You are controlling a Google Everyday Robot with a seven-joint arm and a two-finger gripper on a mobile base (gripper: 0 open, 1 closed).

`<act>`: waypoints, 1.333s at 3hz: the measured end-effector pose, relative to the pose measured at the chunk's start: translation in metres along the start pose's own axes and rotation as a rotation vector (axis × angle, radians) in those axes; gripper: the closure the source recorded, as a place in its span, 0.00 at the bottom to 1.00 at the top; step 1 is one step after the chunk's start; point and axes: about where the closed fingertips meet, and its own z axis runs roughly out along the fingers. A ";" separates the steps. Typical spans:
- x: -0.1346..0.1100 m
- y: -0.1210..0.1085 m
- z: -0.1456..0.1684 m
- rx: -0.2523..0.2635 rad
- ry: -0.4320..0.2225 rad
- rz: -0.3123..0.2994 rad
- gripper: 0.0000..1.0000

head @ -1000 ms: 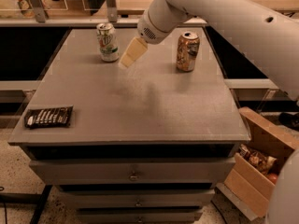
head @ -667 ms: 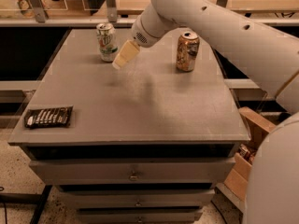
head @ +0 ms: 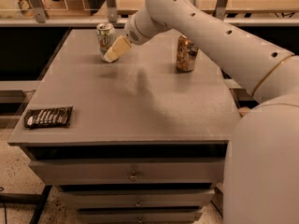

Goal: Move 7up can near rxbar chocolate

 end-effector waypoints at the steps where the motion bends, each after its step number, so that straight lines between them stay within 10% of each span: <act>1: -0.018 -0.004 0.010 -0.012 -0.052 -0.004 0.00; 3: -0.046 0.007 0.025 -0.095 -0.149 -0.013 0.00; 4: -0.055 0.021 0.036 -0.138 -0.151 -0.050 0.17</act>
Offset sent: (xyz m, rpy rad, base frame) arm 0.0242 0.0425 0.0273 0.1605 -0.0400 0.0963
